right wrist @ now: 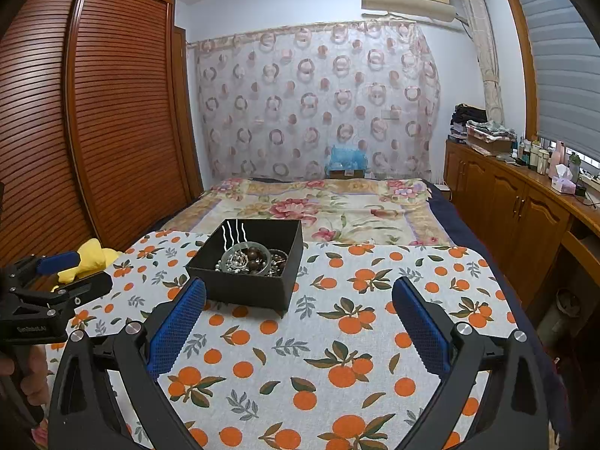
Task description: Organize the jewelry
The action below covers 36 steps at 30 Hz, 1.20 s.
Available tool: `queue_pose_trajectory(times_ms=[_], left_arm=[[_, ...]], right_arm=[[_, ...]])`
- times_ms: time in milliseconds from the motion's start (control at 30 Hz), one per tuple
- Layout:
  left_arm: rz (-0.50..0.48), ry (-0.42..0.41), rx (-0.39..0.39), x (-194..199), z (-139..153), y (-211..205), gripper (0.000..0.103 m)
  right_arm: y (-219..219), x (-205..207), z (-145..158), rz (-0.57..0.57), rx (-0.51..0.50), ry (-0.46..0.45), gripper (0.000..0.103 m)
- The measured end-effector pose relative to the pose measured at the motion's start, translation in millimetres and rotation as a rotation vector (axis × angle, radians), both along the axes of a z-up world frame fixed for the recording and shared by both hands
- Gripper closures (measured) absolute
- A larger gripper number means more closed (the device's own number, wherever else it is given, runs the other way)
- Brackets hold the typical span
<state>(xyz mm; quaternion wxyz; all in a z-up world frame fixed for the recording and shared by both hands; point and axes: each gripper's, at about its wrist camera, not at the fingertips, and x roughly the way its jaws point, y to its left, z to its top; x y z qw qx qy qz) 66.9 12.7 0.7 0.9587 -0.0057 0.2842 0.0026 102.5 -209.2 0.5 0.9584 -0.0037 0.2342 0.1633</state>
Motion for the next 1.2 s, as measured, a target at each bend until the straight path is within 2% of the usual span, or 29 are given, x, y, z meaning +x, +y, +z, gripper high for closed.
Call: queue_pose_trajectory(times_ms=[1200], left_arm=[[0.004,-0.026,0.005,-6.1,10.8,-4.7,0.008]], right_arm=[[-0.7,-1.5,0.3,-0.005,0.003,-0.004,0.003]])
